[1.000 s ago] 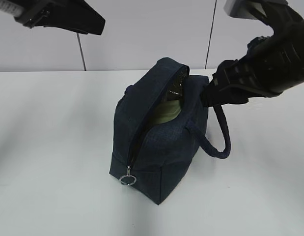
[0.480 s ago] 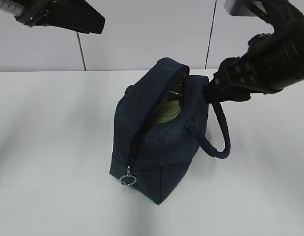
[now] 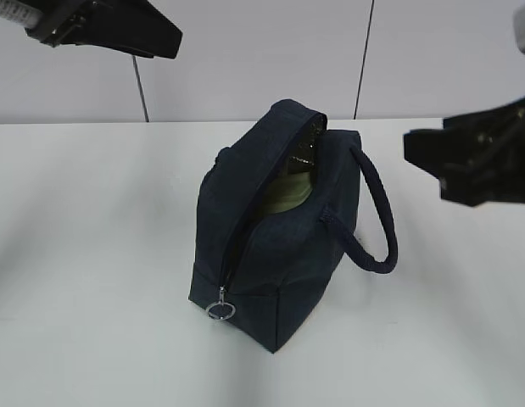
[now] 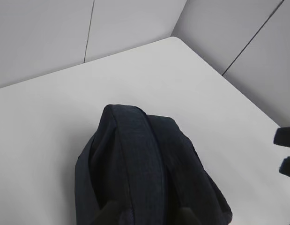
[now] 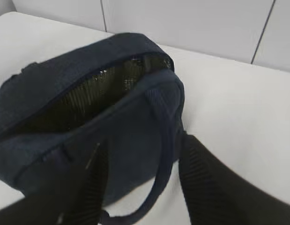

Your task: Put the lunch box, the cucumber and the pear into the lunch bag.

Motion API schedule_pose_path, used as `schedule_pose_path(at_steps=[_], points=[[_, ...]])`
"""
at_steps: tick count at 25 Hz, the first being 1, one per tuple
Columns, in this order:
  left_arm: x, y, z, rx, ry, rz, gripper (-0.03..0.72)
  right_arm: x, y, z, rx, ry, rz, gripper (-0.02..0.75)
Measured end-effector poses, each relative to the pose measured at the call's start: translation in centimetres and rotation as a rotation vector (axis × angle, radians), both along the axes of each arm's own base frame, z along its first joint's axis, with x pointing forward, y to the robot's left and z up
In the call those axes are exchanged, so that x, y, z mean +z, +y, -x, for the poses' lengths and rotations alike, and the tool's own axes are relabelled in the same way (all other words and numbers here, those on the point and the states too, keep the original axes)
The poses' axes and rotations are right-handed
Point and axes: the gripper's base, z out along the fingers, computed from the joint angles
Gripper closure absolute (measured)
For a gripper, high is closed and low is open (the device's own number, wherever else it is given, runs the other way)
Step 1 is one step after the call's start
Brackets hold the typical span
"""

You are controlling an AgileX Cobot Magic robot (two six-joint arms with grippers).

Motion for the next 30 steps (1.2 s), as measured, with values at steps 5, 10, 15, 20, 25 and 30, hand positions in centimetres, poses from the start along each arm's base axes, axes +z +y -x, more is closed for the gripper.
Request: schedule_pose_path(at_steps=[5,10,15,20,25,30], points=[[0.0,0.0,0.0,0.000,0.000,-0.001,0.452,-2.9,-0.8,1.7,-0.005,0.048,0.030,0.348],[-0.1,0.0,0.1,-0.006,0.004,-0.009,0.452,-4.7,-0.7,1.9,-0.022,0.156,-0.006,0.348],[-0.2,0.0,0.2,-0.015,0.012,-0.018,0.451,-7.8,-0.2,2.2,0.047,0.268,0.109,0.348],[-0.2,0.1,0.2,-0.017,0.015,-0.022,0.451,-8.3,1.7,2.4,0.178,0.169,0.241,0.364],[-0.3,0.1,0.3,-0.024,0.021,-0.030,0.451,-8.3,2.4,2.9,0.220,0.071,0.280,0.408],[-0.3,0.1,0.3,-0.027,0.024,-0.031,0.449,-9.3,2.1,3.6,0.164,0.100,0.209,0.412]])
